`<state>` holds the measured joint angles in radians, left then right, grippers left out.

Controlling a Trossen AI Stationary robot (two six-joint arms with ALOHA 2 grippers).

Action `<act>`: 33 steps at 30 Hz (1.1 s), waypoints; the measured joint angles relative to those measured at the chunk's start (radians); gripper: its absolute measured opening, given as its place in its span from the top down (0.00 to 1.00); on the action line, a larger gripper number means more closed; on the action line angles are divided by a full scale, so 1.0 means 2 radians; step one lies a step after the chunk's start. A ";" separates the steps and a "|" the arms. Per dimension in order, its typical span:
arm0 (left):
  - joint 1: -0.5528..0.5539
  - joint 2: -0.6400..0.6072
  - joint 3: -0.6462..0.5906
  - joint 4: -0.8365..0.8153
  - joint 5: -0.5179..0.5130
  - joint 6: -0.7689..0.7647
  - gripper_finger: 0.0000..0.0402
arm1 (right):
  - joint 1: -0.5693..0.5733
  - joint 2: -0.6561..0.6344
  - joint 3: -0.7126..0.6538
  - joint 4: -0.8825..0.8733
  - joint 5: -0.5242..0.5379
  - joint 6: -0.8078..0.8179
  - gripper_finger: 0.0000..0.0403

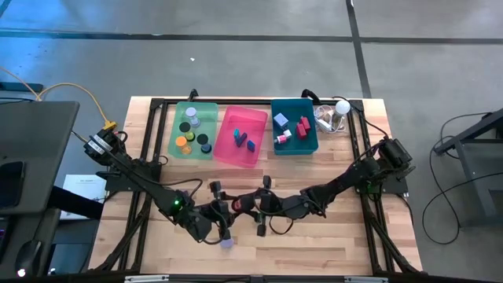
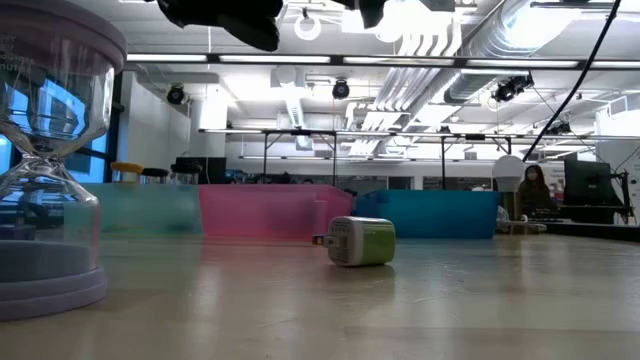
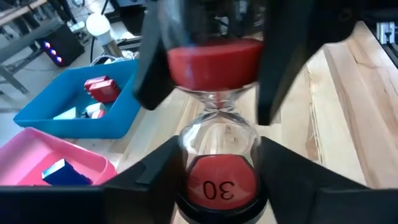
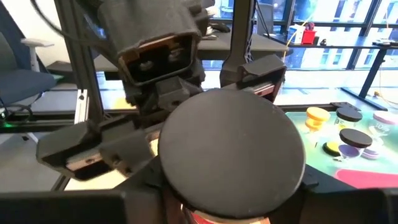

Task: Pick & Place Office items
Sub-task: Put the red hourglass into the green bin

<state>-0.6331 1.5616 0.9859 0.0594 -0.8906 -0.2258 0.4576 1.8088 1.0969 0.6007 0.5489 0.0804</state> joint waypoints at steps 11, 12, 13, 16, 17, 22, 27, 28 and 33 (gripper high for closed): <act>-0.005 0.000 0.000 0.000 -0.002 0.001 0.60 | 0.001 0.000 0.000 0.000 -0.004 0.000 0.59; -0.007 0.000 0.000 0.000 -0.003 0.005 0.60 | 0.001 0.000 0.000 0.000 -0.004 -0.002 0.60; -0.009 0.000 0.000 0.001 -0.008 0.010 0.60 | 0.001 0.000 0.000 0.000 -0.003 -0.005 0.61; -0.020 0.000 0.001 0.002 -0.032 0.024 0.60 | 0.006 0.000 0.002 0.003 -0.004 -0.013 0.58; -0.025 0.000 0.001 -0.001 -0.046 0.040 0.60 | 0.008 0.000 0.002 0.003 -0.001 -0.009 0.56; -0.057 -0.012 -0.001 -0.008 -0.099 0.082 0.60 | 0.029 0.000 0.002 0.003 -0.003 0.001 0.44; -0.080 -0.031 -0.001 -0.011 -0.110 0.100 0.60 | 0.048 0.000 0.001 0.011 0.014 -0.001 0.41; -0.084 -0.038 -0.001 -0.015 -0.108 0.100 0.60 | 0.053 0.000 0.001 0.012 0.024 -0.001 0.41; -0.092 -0.088 0.000 -0.070 -0.087 0.076 0.60 | 0.073 0.000 0.001 0.023 0.064 -0.024 0.42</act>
<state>-0.8178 1.3848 0.9852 -0.0800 -1.0655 -0.0748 0.6041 1.8088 1.0981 0.6461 0.6766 0.0320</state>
